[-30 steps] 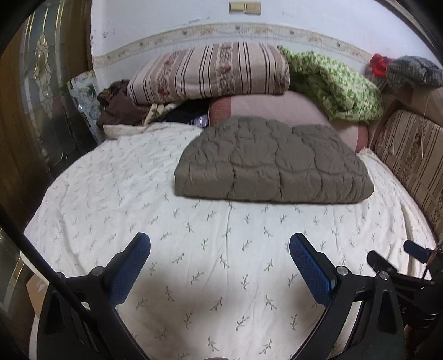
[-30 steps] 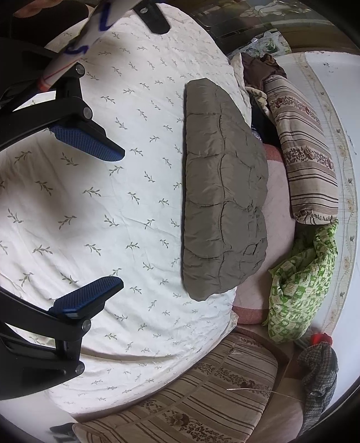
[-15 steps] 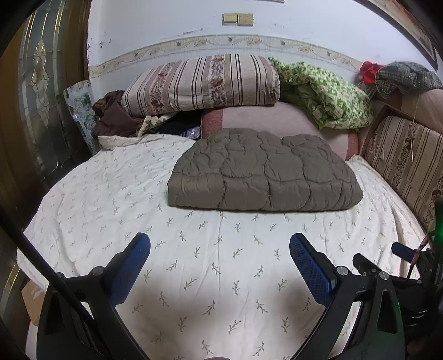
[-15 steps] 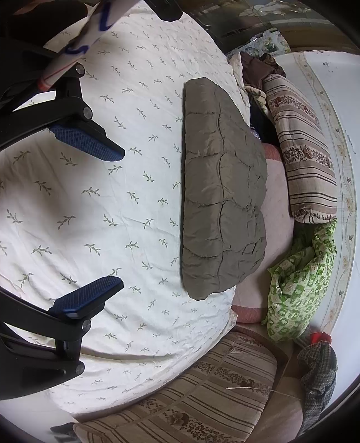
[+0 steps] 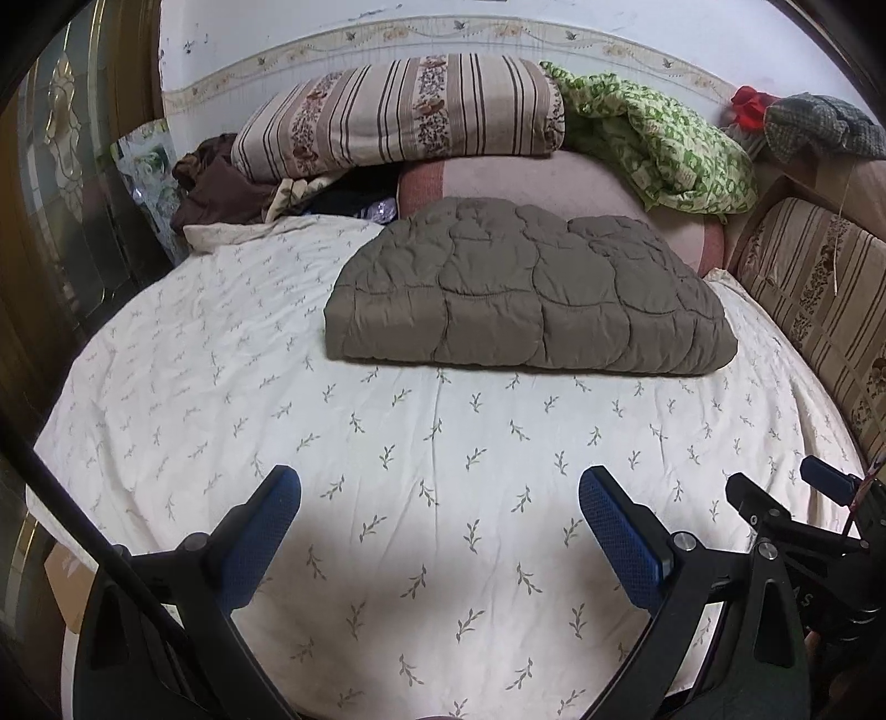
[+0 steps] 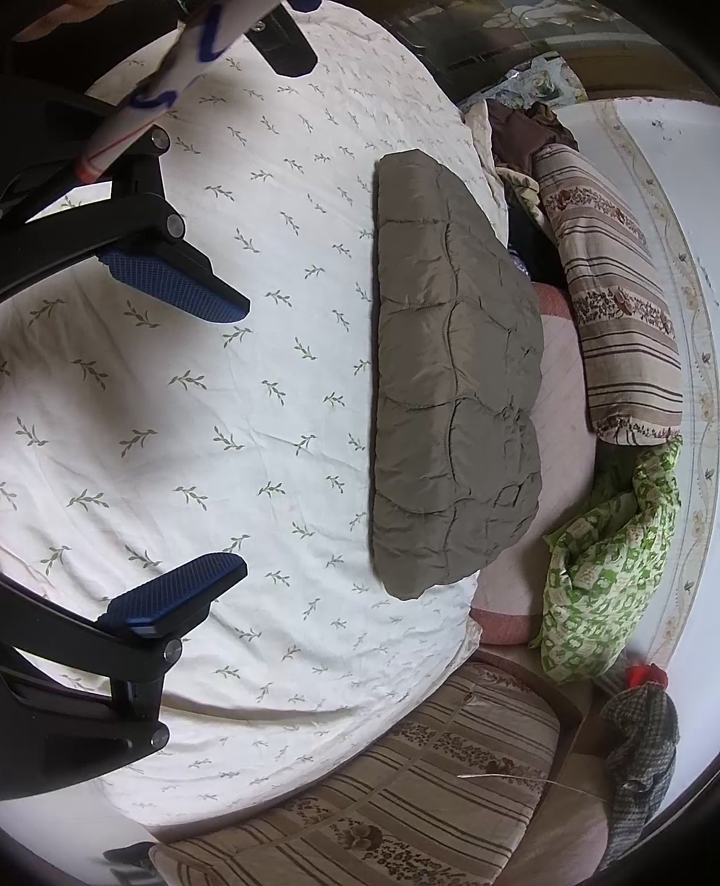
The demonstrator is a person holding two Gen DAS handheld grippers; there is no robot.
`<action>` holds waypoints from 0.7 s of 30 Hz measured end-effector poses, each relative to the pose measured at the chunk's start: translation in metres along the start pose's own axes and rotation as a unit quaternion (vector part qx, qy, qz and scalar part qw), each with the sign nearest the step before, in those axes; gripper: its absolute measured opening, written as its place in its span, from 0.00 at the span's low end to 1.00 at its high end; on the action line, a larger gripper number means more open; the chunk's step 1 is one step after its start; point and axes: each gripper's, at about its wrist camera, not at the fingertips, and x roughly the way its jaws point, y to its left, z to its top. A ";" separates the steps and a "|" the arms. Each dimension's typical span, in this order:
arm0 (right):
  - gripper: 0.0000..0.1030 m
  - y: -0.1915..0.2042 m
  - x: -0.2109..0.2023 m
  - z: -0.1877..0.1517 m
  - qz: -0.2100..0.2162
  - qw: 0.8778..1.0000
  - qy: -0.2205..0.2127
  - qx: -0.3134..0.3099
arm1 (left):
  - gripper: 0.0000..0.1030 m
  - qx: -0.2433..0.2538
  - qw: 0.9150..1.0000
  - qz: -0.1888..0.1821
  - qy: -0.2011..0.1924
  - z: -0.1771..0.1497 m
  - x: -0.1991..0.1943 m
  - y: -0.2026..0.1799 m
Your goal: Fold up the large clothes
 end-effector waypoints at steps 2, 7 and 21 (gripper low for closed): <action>0.86 0.000 0.000 0.001 0.000 1.000 0.000 -0.002 | 0.97 -0.002 1.000 -0.003 0.008 -0.001 0.003 0.001; 0.86 0.001 0.002 0.004 -0.004 1.000 0.000 -0.003 | 0.97 -0.002 1.000 -0.002 0.020 -0.003 0.009 0.002; 0.86 -0.006 0.014 0.003 -0.020 1.000 0.023 0.007 | 0.97 0.001 0.999 -0.014 0.044 -0.006 0.022 0.001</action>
